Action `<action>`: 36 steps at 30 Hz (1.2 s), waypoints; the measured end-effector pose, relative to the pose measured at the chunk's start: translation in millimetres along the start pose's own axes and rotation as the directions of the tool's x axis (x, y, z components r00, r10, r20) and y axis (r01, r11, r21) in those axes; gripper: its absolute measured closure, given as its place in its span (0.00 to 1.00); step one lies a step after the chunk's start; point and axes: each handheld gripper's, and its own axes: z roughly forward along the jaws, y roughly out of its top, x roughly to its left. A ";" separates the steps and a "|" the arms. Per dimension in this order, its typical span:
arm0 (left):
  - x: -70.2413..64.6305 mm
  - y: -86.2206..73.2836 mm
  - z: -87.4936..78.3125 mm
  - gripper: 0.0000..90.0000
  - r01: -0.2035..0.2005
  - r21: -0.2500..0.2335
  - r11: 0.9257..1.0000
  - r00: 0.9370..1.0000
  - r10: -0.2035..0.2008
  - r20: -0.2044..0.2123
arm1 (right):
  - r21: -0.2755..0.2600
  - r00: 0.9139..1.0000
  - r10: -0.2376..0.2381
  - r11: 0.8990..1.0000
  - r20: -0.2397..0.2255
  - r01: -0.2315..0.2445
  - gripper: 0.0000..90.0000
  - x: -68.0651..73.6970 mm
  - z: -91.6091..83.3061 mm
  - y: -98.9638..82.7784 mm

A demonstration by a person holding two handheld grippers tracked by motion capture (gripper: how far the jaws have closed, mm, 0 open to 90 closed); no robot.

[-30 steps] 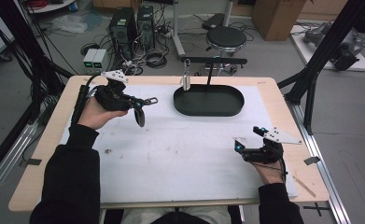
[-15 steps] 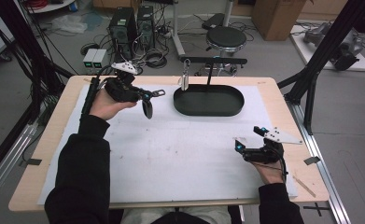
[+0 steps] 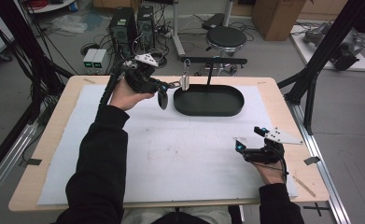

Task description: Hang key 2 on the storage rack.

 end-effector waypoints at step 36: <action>23.6 41.8 70.3 0.94 0.038 -0.121 0.992 0.999 -0.039 -0.005 | -0.002 1.000 0.004 1.000 0.003 -0.004 0.01 -4.7 -1.1 -0.9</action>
